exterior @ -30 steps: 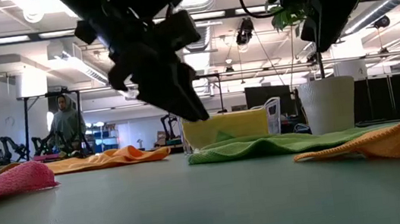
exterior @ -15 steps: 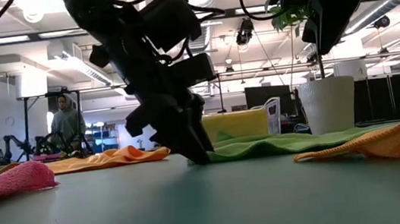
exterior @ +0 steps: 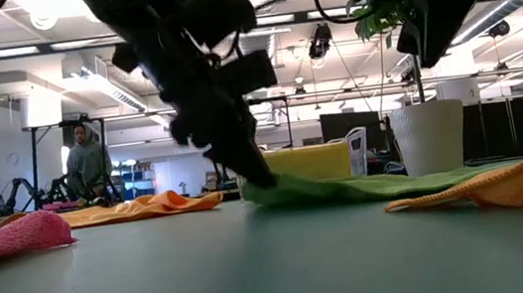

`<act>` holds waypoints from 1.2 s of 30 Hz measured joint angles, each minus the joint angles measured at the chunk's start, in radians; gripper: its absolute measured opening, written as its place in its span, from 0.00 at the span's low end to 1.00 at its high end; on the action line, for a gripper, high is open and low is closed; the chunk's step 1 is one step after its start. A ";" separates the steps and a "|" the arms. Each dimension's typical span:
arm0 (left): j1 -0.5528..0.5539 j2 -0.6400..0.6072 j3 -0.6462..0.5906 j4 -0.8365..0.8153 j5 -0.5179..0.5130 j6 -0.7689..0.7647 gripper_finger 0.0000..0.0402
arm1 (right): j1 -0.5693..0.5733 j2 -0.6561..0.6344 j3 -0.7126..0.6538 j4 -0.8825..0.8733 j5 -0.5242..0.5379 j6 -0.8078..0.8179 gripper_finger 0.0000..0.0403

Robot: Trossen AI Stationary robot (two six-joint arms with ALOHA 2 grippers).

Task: Fold microfiber towels
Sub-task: Fold the green towel

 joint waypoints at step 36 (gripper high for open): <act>-0.010 -0.286 0.058 -0.212 0.007 -0.120 0.00 | 0.179 0.346 -0.031 0.620 0.309 0.095 0.39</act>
